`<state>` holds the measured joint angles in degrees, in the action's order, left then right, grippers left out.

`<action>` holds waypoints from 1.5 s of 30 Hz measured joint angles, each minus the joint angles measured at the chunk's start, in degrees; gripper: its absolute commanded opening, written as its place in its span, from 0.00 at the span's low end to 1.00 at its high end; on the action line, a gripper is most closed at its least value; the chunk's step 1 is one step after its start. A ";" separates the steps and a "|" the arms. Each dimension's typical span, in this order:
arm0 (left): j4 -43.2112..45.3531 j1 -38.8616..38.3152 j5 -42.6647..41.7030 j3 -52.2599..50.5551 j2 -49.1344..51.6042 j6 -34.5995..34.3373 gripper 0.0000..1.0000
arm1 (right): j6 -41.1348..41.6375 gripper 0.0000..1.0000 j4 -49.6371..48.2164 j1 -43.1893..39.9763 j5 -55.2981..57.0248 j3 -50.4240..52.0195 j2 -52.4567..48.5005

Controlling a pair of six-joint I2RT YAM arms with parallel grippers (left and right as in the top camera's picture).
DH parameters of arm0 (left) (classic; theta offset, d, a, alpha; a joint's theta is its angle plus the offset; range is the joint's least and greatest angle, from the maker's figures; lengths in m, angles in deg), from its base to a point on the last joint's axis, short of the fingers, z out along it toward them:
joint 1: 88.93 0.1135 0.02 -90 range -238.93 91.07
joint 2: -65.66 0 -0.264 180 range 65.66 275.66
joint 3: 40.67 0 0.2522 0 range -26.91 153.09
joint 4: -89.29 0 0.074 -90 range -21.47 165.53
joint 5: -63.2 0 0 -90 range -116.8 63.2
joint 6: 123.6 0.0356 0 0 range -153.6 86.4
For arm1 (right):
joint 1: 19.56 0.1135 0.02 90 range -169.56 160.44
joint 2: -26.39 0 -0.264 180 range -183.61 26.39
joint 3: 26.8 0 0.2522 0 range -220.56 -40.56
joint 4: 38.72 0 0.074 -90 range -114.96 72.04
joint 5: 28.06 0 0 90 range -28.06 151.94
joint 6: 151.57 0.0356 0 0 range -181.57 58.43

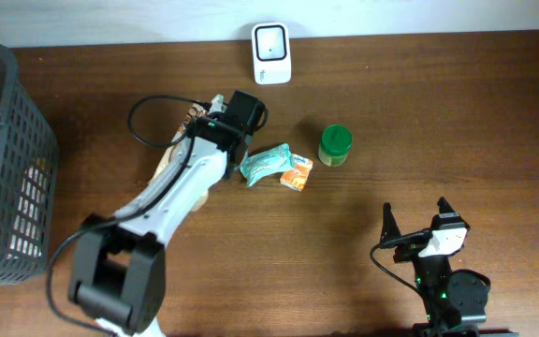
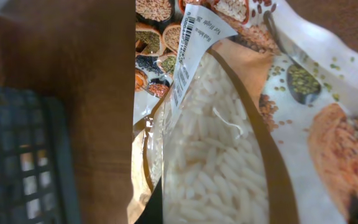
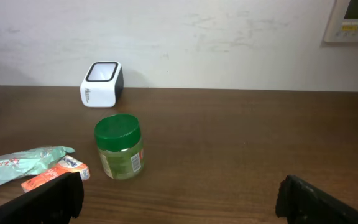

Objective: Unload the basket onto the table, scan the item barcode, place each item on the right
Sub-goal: 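Carry the rice bag left of the mint pack and release it, then reach the left gripper into the basket and grasp the white lotion tube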

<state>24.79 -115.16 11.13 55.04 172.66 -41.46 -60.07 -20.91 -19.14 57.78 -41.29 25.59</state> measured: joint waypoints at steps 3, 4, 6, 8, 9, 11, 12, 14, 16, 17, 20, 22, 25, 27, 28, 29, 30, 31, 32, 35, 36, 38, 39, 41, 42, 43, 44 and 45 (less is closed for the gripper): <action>1.27 0.44 -0.66 0.00 3.37 -4.31 0.00 | 0.07 0.98 0.00 0.00 0.00 0.00 0.00; 1.70 0.72 -1.33 0.00 4.39 -5.57 0.00 | 0.00 0.98 0.00 0.00 0.00 0.00 0.00; 2.89 1.14 -2.97 0.00 6.01 -7.21 0.04 | 0.00 0.98 0.00 0.00 0.00 0.00 0.00; 3.72 1.40 -4.87 0.00 6.99 -8.33 0.82 | 0.02 0.98 0.00 0.00 0.00 0.00 0.00; 3.89 1.40 -5.46 -0.02 7.13 -8.52 0.99 | 0.04 0.98 0.00 0.00 0.00 0.00 0.00; 4.98 1.40 -6.47 0.00 7.13 -9.25 0.99 | 0.04 0.98 0.00 0.00 0.00 0.00 0.00; 5.84 1.36 -7.34 0.00 7.13 -9.38 0.99 | 0.02 0.98 0.00 0.00 0.00 0.00 0.00; 6.75 1.36 -9.09 0.02 7.13 -9.64 0.99 | 0.02 0.98 0.00 0.00 0.00 0.00 0.00; 7.06 1.38 -10.75 0.33 7.13 -9.94 0.99 | 0.02 0.99 0.00 0.00 0.00 0.00 0.00; 6.67 1.42 -11.87 0.76 7.13 -9.99 0.99 | 0.02 0.98 0.00 0.00 0.00 0.00 0.00; 3.67 1.42 -14.19 4.90 7.13 -9.94 0.99 | 0.02 0.98 0.00 0.00 0.00 0.00 0.00; 1.40 1.42 -14.91 8.96 7.13 -9.99 0.99 | 0.04 0.98 0.00 0.00 0.00 0.00 0.00; -4.66 1.70 -15.56 18.78 7.10 -9.97 0.99 | 0.00 0.98 0.00 0.00 0.00 0.00 0.00; -7.43 2.34 -15.74 24.39 6.86 -9.94 0.99 | 0.02 0.98 0.00 0.00 -0.02 0.00 0.00; -8.81 2.91 -15.96 27.39 6.58 -9.94 0.99 | 0.02 0.98 0.00 0.00 0.00 0.00 0.00; -10.21 3.82 -16.17 30.69 5.92 -9.97 0.99 | 0.07 0.98 0.00 0.00 0.00 0.00 0.00; -11.30 5.09 -16.33 33.73 4.85 -9.94 0.99 | 0.04 0.98 0.00 0.00 0.00 0.00 0.00; -12.39 6.36 -16.57 36.11 3.74 -9.97 0.99 | 0.04 0.98 0.00 0.00 0.00 0.00 0.00; -12.92 7.54 -16.61 37.83 2.71 -9.94 1.00 | 0.00 0.98 0.00 0.00 0.00 0.00 0.00; -14.64 13.33 -17.25 42.75 -2.03 -9.75 0.99 | 0.02 0.98 0.00 0.00 0.00 0.00 0.00; -15.06 16.70 -17.42 43.74 -4.39 -9.75 0.99 | 0.02 0.98 0.00 0.00 0.00 0.00 0.00; -15.87 23.32 -18.91 44.57 -7.87 -9.73 0.99 | 0.02 0.98 0.00 0.00 0.00 0.00 0.00; -16.33 26.86 -20.11 44.61 -9.09 -9.73 0.99 | 0.04 0.98 0.00 0.00 0.00 0.00 0.00; -17.51 34.21 -23.12 44.78 -10.36 -9.73 0.99 | 0.02 0.98 0.00 0.00 0.00 0.00 0.00; -18.10 37.03 -24.30 44.81 -10.54 -9.73 0.99 | 0.04 0.98 0.00 0.00 0.00 0.00 0.00; -18.84 41.22 -26.53 44.81 -10.56 -9.73 0.99 | 0.04 0.98 0.00 0.00 0.00 0.00 0.00; -19.50 43.93 -28.04 44.76 -10.45 -9.75 0.99 | 0.00 0.98 0.00 0.00 0.00 0.00 0.00; -20.46 48.59 -30.80 44.74 -10.10 -9.73 0.99 | 0.02 0.98 0.00 0.00 0.00 0.00 0.00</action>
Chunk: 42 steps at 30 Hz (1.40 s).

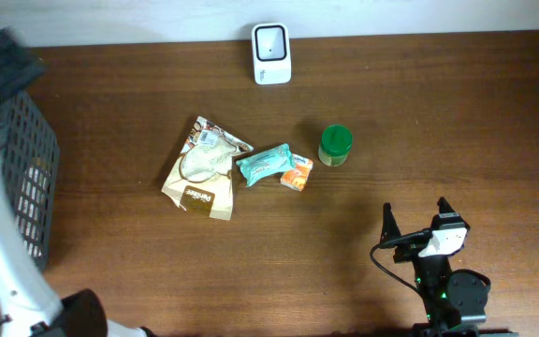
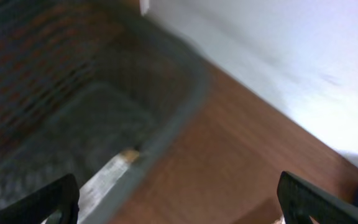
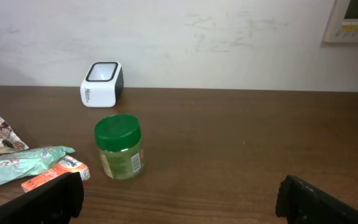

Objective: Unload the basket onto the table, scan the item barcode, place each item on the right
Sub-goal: 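Reach the left gripper into the basket and grasp the white lotion tube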

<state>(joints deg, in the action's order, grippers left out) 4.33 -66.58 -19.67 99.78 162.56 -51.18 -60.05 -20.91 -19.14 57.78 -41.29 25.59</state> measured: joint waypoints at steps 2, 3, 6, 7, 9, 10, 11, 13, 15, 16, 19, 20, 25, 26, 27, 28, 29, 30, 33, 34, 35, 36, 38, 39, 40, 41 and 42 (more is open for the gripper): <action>-1.01 5.68 -2.84 -0.04 0.50 0.04 0.89 | 0.00 0.98 0.00 0.00 0.00 0.00 0.00; -1.46 8.70 -4.35 -0.04 0.83 0.28 0.84 | -0.02 0.98 0.00 0.00 0.00 0.00 0.00; -2.14 17.20 -7.37 -0.04 2.38 4.13 0.82 | 0.02 0.98 0.00 0.00 0.00 0.00 0.00; -2.40 18.34 -7.91 -0.11 2.97 5.35 0.88 | 0.02 0.98 0.00 0.00 0.00 0.00 0.00; -2.78 20.02 -8.66 -0.79 4.02 6.95 0.94 | 0.02 0.98 0.00 0.00 0.00 0.00 0.00; -2.80 21.00 -9.11 -1.79 4.94 7.76 0.95 | -0.02 0.98 0.00 0.00 0.00 0.00 0.00; -2.78 21.75 -9.27 -2.71 5.90 8.50 0.93 | -0.02 0.98 0.00 0.00 0.00 0.00 0.00; -2.38 22.97 -9.57 -5.46 7.98 10.62 0.87 | 0.00 0.98 0.00 0.00 0.00 0.00 0.00; -1.62 23.80 -9.77 -9.09 9.22 14.03 0.89 | 0.00 0.98 0.00 0.00 0.00 0.00 0.00; -0.87 24.37 -9.79 -12.04 9.90 16.48 0.92 | 0.00 0.98 0.00 0.00 0.00 0.00 0.00; 1.88 25.86 -10.01 -19.15 10.47 22.16 0.99 | 0.04 0.98 0.00 0.00 0.00 0.00 0.00; 2.97 26.16 -10.27 -20.79 10.47 23.12 0.99 | 0.02 0.98 0.00 0.00 0.00 0.00 0.00; 8.57 27.19 -13.18 -29.29 10.64 29.31 0.99 | 0.00 0.98 0.00 0.00 0.00 0.00 0.00; 9.57 27.19 -13.60 -30.10 10.71 30.01 0.99 | 0.04 0.98 0.00 0.00 0.00 0.00 0.00; 10.71 27.17 -14.08 -30.99 10.93 30.71 0.99 | 0.02 0.98 0.00 0.00 0.00 0.00 0.00; 11.43 27.17 -14.34 -31.58 11.13 31.19 0.99 | 0.00 0.98 0.00 0.00 0.00 0.00 0.00; 12.52 27.19 -14.71 -32.46 11.58 31.95 0.99 | -0.02 0.98 0.00 0.00 0.00 0.00 0.00; 13.14 27.19 -15.32 -33.24 12.17 33.22 0.99 | -0.02 0.98 0.00 0.00 0.00 0.00 0.00; 13.81 27.26 -17.22 -33.99 13.51 36.50 0.99 | -0.02 0.98 0.00 0.00 0.00 0.00 0.00; 14.01 27.30 -17.86 -33.99 14.01 37.24 0.99 | 0.02 0.98 0.00 0.00 0.00 0.00 0.00; 14.08 27.34 -19.10 -33.99 14.84 38.71 0.99 | 0.04 0.98 0.00 0.00 0.00 0.00 0.00; 14.19 27.39 -20.26 -33.99 15.56 39.85 0.99 | 0.02 0.98 0.00 0.00 0.00 0.00 0.00; 14.23 27.50 -23.21 -33.99 17.25 42.53 1.00 | 0.00 0.98 0.00 0.00 0.00 0.00 0.00; 14.08 27.50 -24.65 -33.99 18.01 43.76 0.99 | -0.02 0.98 0.00 0.00 0.00 0.00 0.00; 14.08 27.50 -25.46 -33.99 18.62 44.48 1.00 | 0.00 0.98 0.00 0.00 0.00 0.00 0.00; 14.08 27.50 -26.01 -33.99 18.99 44.94 0.99 | -0.02 0.98 0.00 0.00 0.00 0.00 0.00; 14.05 27.50 -26.51 -34.01 19.58 45.42 1.00 | 0.02 0.98 0.00 0.00 0.00 0.00 0.00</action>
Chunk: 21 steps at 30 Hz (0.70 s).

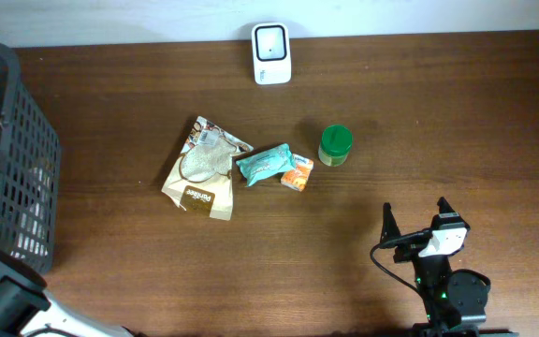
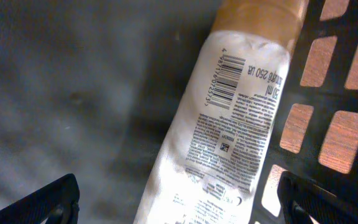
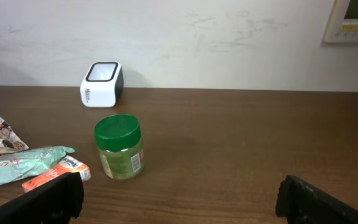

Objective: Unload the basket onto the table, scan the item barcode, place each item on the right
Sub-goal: 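Reach the left gripper into the basket and grasp the white lotion tube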

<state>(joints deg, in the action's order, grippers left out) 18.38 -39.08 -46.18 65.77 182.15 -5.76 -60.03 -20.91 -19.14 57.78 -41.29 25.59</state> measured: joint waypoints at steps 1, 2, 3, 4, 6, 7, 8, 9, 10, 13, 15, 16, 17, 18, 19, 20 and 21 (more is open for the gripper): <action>0.02 0.00 -0.42 0.00 0.52 0.35 0.99 | -0.02 0.98 0.00 0.00 0.00 0.00 0.00; 0.09 0.00 -0.83 0.00 1.09 0.70 0.95 | 0.02 0.98 0.00 0.00 0.00 0.00 0.00; 0.20 0.04 -1.05 -0.02 1.33 0.92 0.92 | -0.04 0.98 0.00 0.00 0.00 0.00 0.00; 0.22 0.07 -1.25 -0.02 1.51 0.94 0.88 | -0.02 0.98 0.00 0.00 0.00 0.00 0.00; 0.48 0.04 -1.68 -0.02 1.86 1.44 0.84 | 0.00 0.98 0.00 0.00 0.00 0.00 0.00; 0.66 0.00 -1.99 -0.02 2.36 1.64 0.77 | 0.00 0.98 0.00 0.00 0.00 0.00 0.00; 0.66 -0.04 -2.16 -0.02 2.95 1.70 0.74 | -0.02 0.98 0.00 0.00 0.00 0.00 0.00; 0.70 -0.07 -2.47 -0.02 3.37 1.66 0.69 | -0.02 0.98 0.00 0.00 0.00 0.00 0.00; 0.70 -0.11 -2.82 -0.02 3.96 1.79 0.67 | 0.00 0.98 0.00 0.00 0.00 0.00 0.00; 1.36 -0.22 -2.73 -0.17 5.03 2.12 0.64 | -0.02 0.98 0.00 0.00 0.00 0.00 0.00; 1.57 -0.22 -2.23 -0.35 5.09 2.16 0.59 | -0.02 0.98 0.00 0.00 0.00 0.00 0.00; 1.77 -0.22 -1.92 -0.35 5.09 2.23 0.56 | -0.02 0.98 0.00 0.00 0.00 0.00 0.00; 1.99 -0.22 -1.57 -0.35 5.09 2.23 0.52 | 0.00 0.98 0.00 0.00 0.00 0.00 0.00; 2.10 -0.22 -1.14 -0.35 5.09 2.21 0.43 | -0.02 0.98 0.00 0.00 0.00 0.00 0.00; 2.23 -0.22 -0.79 -0.35 5.09 2.32 0.35 | -0.02 0.98 0.00 0.00 0.00 0.00 0.00; 2.36 -0.22 -0.44 -0.33 5.09 2.05 0.29 | 0.00 0.98 0.00 0.00 0.00 0.00 0.00; 2.54 -0.22 -0.09 -0.33 5.09 2.21 0.19 | -0.04 0.98 0.00 0.00 0.00 0.00 0.00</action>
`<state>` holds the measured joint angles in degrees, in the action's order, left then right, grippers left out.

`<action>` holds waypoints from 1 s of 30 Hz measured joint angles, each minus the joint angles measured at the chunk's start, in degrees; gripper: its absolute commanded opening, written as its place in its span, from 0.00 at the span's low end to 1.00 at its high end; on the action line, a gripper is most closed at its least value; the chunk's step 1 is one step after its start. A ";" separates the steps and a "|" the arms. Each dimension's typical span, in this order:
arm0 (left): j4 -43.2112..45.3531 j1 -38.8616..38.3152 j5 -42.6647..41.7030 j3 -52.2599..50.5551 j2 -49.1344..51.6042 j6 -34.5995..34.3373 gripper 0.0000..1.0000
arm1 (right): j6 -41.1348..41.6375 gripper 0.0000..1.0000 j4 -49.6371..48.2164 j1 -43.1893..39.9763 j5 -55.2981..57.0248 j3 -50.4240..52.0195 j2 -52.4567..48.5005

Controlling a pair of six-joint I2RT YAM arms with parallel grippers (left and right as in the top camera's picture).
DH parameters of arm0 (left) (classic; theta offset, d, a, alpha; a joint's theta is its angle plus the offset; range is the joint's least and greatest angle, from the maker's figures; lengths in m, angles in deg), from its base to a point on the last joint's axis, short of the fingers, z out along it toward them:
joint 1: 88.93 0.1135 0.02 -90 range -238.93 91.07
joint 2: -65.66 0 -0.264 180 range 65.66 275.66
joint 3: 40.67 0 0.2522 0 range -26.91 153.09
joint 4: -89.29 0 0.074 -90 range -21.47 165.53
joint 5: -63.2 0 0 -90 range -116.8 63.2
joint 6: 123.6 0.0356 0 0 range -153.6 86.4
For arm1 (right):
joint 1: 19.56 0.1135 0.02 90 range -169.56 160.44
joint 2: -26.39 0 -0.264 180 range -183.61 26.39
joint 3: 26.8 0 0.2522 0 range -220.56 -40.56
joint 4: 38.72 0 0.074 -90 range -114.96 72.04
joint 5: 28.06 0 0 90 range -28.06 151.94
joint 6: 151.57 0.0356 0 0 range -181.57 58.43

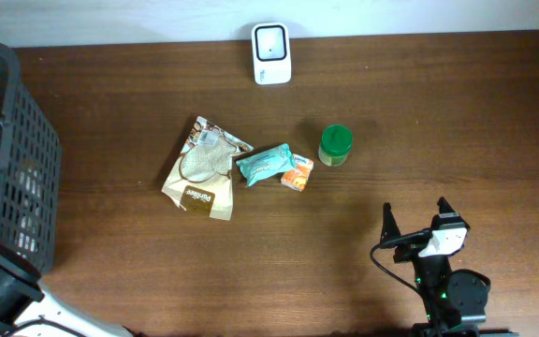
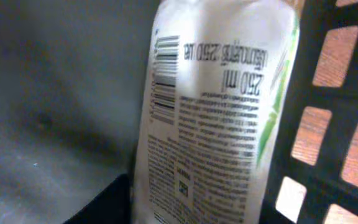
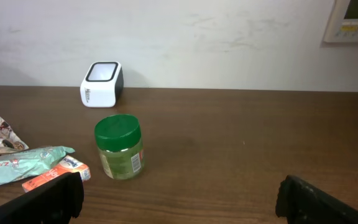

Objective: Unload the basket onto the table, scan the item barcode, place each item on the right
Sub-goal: 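Reach the left gripper into the basket and grasp the white lotion tube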

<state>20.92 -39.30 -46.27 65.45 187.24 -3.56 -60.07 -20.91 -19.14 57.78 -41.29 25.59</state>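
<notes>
A white tube (image 2: 216, 112) with a barcode and "250 ml" print lies inside the dark mesh basket (image 1: 21, 140) at the table's left end. My left gripper (image 2: 197, 208) is down in the basket, shut on the tube. One dark finger (image 2: 104, 202) presses the tube's side, and the tube hides the other. The white scanner (image 1: 271, 40) stands at the back edge, also visible from the right wrist (image 3: 101, 84). My right gripper (image 3: 188, 202) rests open near the front right, holding nothing.
A rice bag (image 1: 204, 168), a teal packet (image 1: 265, 162), a small orange box (image 1: 297, 173) and a green-lidded jar (image 1: 335, 145) lie mid-table. The basket wall (image 2: 328, 124) rises close beside the tube.
My left gripper has come closer to the tube, which now fills the left wrist view. Its fingers, wide apart before, now stand against the tube. The right arm has not moved.
My left gripper was over the rice bag at mid-table. Then the bag lay alone on the table and the arm was at the basket. Then the gripper stood open inside the basket above the tube, and now it is shut on the tube.
</notes>
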 measured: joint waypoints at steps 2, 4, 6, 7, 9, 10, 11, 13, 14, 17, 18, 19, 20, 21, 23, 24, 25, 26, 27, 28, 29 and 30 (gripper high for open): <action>0.15 0.00 0.37 0.00 0.00 -0.11 0.09 | 0.02 0.98 0.00 0.00 0.00 0.00 0.00; 0.46 0.07 0.28 0.09 -0.28 0.15 0.04 | 0.04 0.98 0.00 0.00 0.00 0.00 0.00; 0.66 0.04 0.17 0.11 -0.37 0.15 0.00 | 0.04 0.98 0.00 0.00 0.00 0.00 0.00; 0.68 0.04 0.15 0.11 -0.37 -0.02 0.00 | 0.04 0.98 0.00 0.00 0.00 0.00 0.00; 0.33 0.04 0.17 0.42 -0.35 -0.94 0.00 | 0.02 0.98 0.00 0.00 0.00 0.00 0.00; -0.31 0.04 0.26 0.94 -0.28 -1.38 0.00 | 0.02 0.98 0.00 0.00 0.00 0.00 0.00; -0.87 0.00 0.48 1.42 -0.17 -1.88 0.00 | 0.02 0.98 0.00 0.00 0.00 0.00 0.00; -3.72 0.00 1.22 3.43 0.26 -3.43 0.00 | 0.02 0.98 0.00 0.00 0.00 0.00 0.00; -4.81 0.00 1.53 4.61 0.33 -4.46 0.00 | 0.00 0.98 0.00 0.00 -0.02 0.00 0.00; -7.61 0.00 1.95 10.34 0.33 -8.55 0.00 | 0.04 0.98 0.00 0.00 0.00 0.00 0.00; -8.13 0.00 1.95 12.13 0.31 -9.68 0.00 | 0.04 0.98 0.00 0.00 0.00 0.00 0.00; -8.52 -0.07 1.86 14.23 0.13 -11.10 0.00 | 0.00 0.98 0.00 0.00 0.00 0.00 0.00; -8.68 -0.11 1.64 16.17 -0.24 -12.31 0.00 | 0.02 0.98 0.00 0.00 0.00 0.00 0.00; -8.81 -0.22 1.14 17.73 -0.90 -13.40 0.00 | 0.02 0.98 0.00 0.00 0.00 0.00 0.00; -9.09 -0.74 -1.29 21.18 -3.23 -15.30 0.00 | 0.04 0.98 0.00 0.00 0.00 0.00 0.00; -9.03 -1.27 -2.84 22.82 -4.81 -16.24 0.00 | 0.04 0.98 0.00 0.00 0.00 0.00 0.00; -9.05 -1.97 -4.13 24.28 -6.49 -17.07 0.00 | 0.02 0.98 0.00 0.00 0.00 0.00 0.00; -9.05 -2.91 -5.27 25.62 -8.39 -17.84 0.00 | 0.00 0.98 0.00 0.00 0.00 0.00 0.00; -8.96 -4.04 -6.23 26.80 -10.58 -18.62 0.00 | 0.04 0.98 0.00 0.00 0.00 0.00 0.00; -8.85 -5.40 -6.99 27.61 -12.81 -19.17 0.00 | 0.02 0.98 0.00 0.00 0.00 0.00 0.00; -8.57 -6.88 -7.63 28.09 -15.30 -19.58 0.00 | 0.04 0.98 0.00 0.00 0.00 0.00 0.00; -8.48 -8.79 -8.09 28.57 -18.14 -19.93 0.00 | 0.04 0.98 0.00 0.00 0.00 0.00 0.00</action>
<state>12.44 -48.09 -54.35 94.01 169.10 -23.49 -60.03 -20.91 -19.14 57.78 -41.29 25.59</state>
